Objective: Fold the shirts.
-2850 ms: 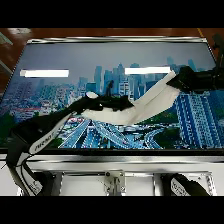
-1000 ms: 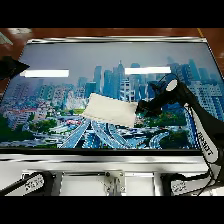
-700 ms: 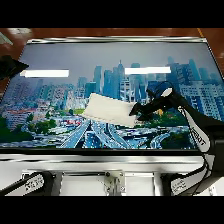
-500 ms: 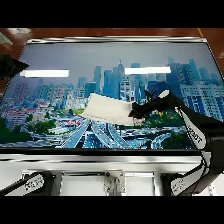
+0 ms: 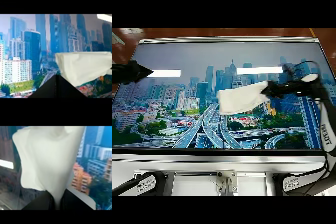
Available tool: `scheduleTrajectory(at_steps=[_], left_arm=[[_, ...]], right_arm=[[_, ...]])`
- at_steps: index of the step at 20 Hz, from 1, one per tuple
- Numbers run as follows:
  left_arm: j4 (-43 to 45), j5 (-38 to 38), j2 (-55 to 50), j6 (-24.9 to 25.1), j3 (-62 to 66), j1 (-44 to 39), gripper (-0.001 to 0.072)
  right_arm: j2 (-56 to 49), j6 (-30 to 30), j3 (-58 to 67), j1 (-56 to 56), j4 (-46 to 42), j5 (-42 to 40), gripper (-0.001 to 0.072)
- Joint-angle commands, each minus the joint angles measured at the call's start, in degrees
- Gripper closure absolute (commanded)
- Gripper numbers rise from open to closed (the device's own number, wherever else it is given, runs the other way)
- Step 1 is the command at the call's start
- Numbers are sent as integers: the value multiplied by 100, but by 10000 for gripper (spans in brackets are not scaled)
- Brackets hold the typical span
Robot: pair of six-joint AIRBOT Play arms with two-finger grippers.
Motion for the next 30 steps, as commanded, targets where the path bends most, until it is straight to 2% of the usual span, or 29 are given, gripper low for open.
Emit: scheduleTrajectory(at_steps=[1,7,9,12,18,23,24,25,27,28,29,30], left_arm=[[70,-7,31,-22,-295,-446,665],[70,181,63,-321,-319,-1187,665],[70,439,61,-389,-319,-1488,665],[70,719,61,-649,-319,-1862,665],[68,951,61,-767,-319,-2201,665],[68,966,55,-767,-319,-2210,665],[70,949,55,-765,-319,-2210,665],[68,953,52,-765,-319,-2210,665],[72,1036,48,-765,-319,-2197,665],[74,1141,48,-763,-319,-2188,665],[74,1274,48,-761,-319,-2186,664],[74,1386,42,-752,-319,-2181,664]], right_arm=[[328,505,249,-1458,-437,629,653],[824,1467,247,-4070,-2225,1121,653],[848,1576,225,-4793,-2636,1488,652],[903,1429,-232,-5761,-2944,1915,653],[1648,1292,-2214,-6896,-2983,857,653],[1705,1200,-2752,-6966,-2981,629,652],[1707,1185,-2752,-6966,-2957,476,636],[1707,1180,-2752,-6966,-2900,376,563],[1749,802,-2736,-6968,-2616,525,154],[1834,551,-2673,-6966,-2463,721,135],[1980,426,-2564,-6929,-2396,820,212],[2181,435,-2439,-6911,-2428,833,223]])
